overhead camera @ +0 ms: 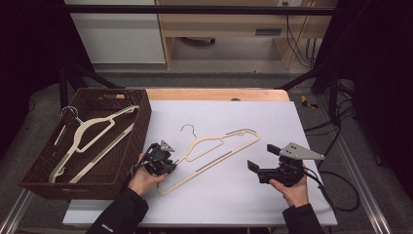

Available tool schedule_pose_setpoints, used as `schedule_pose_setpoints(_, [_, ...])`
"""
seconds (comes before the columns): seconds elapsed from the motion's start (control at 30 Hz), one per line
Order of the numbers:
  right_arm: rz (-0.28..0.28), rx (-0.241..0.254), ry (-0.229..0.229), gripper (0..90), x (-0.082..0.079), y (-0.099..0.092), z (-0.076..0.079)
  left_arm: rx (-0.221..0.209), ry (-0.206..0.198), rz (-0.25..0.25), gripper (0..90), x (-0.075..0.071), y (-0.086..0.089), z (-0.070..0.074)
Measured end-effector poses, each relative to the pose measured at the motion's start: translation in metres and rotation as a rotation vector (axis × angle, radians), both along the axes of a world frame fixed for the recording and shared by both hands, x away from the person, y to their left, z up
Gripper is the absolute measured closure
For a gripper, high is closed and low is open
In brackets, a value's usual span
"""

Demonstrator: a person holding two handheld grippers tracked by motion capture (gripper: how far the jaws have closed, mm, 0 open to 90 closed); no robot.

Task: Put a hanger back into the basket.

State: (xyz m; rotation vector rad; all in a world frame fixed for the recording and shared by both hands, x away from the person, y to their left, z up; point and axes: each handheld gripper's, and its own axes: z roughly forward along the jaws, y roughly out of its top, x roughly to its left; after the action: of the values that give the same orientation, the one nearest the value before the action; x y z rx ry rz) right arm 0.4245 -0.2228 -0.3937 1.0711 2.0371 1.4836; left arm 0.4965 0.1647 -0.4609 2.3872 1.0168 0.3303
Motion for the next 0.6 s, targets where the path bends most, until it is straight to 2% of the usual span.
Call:
schedule_pose_setpoints(0.1, [0.017, -0.008, -0.003, 6.6, 0.005, 0.009, 0.002, 0.016, -0.015, -0.009, 78.9, -0.002, -0.002, 0.000])
schedule_pose_setpoints(0.2, [0.033, -0.018, 0.003, 6.7, 0.013, 0.020, 0.002, 0.011, -0.017, -0.012, 79.0, -0.002, -0.001, 0.000])
schedule_pose_setpoints(0.23, [0.045, -0.012, 0.013, 6.9, 0.020, 0.029, 0.001, 0.002, -0.020, -0.013, 79.1, -0.003, 0.000, 0.000])
schedule_pose_setpoints(0.27, [0.045, -0.012, 0.013, 6.9, 0.020, 0.029, 0.001, 0.002, -0.020, -0.013, 79.1, -0.003, 0.000, 0.000])
schedule_pose_setpoints(0.3, [0.056, -0.027, 0.019, 7.1, 0.028, 0.039, -0.001, 0.003, -0.023, -0.014, 79.0, -0.003, 0.001, 0.001])
schedule_pose_setpoints(0.33, [0.056, -0.027, 0.019, 7.1, 0.028, 0.039, -0.001, 0.003, -0.023, -0.014, 79.1, -0.003, 0.001, 0.001])
schedule_pose_setpoints(0.43, [0.076, -0.036, 0.025, 8.0, 0.043, 0.058, -0.003, -0.002, -0.053, -0.012, 79.1, -0.007, 0.001, 0.005])
schedule_pose_setpoints(0.47, [0.076, -0.036, 0.025, 8.0, 0.043, 0.058, -0.003, -0.005, -0.067, -0.013, 79.1, -0.008, 0.001, 0.008])
schedule_pose_setpoints(0.5, [0.081, -0.040, 0.030, 8.9, 0.051, 0.069, -0.003, -0.020, -0.096, -0.009, 79.1, -0.012, 0.002, 0.015])
schedule_pose_setpoints(0.57, [0.081, -0.043, 0.032, 9.6, 0.055, 0.075, -0.004, -0.018, -0.104, -0.009, 79.1, -0.014, 0.002, 0.019])
schedule_pose_setpoints(0.6, [0.079, -0.037, 0.038, 10.2, 0.060, 0.081, -0.004, -0.021, -0.121, -0.007, 79.1, -0.016, 0.002, 0.021])
